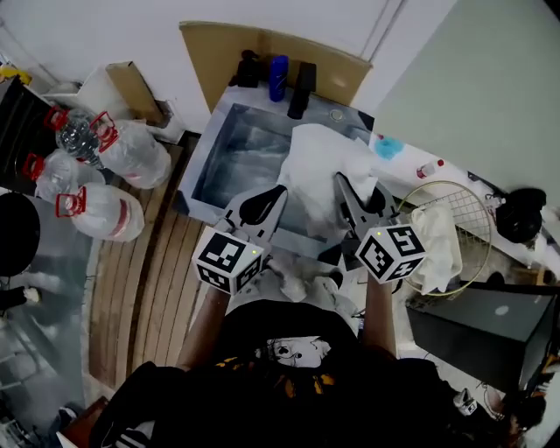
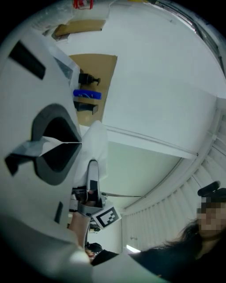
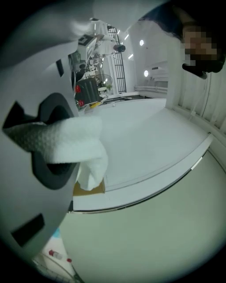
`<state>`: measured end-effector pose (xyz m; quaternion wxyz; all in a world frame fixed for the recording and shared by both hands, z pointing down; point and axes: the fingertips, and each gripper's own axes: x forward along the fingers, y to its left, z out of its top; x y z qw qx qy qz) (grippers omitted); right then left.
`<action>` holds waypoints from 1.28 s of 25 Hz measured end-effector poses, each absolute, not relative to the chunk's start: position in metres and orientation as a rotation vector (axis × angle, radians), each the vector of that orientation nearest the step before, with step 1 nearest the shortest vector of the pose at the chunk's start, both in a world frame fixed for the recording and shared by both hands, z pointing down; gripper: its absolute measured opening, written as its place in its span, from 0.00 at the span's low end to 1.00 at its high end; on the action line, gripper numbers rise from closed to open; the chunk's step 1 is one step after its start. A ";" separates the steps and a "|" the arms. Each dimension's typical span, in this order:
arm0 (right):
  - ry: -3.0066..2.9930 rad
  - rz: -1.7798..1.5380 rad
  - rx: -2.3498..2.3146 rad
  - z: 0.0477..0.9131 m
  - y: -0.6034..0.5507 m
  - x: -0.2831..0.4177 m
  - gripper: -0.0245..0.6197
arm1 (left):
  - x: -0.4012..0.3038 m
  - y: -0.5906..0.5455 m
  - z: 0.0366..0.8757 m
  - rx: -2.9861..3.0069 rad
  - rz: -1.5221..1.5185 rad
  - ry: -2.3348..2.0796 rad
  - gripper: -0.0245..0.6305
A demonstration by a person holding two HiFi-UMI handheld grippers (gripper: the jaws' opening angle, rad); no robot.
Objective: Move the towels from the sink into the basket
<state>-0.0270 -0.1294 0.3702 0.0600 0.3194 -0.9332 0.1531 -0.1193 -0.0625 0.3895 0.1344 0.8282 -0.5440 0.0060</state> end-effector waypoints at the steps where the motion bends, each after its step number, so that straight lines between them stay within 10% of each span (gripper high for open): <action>1: -2.828 0.471 0.990 0.369 -0.132 -0.012 0.22 | -0.106 -0.067 0.389 2.416 0.026 -1.558 0.05; 32: -2.350 0.409 1.455 0.484 -0.243 0.503 0.22 | 0.347 -0.191 0.410 2.660 0.202 -0.963 0.05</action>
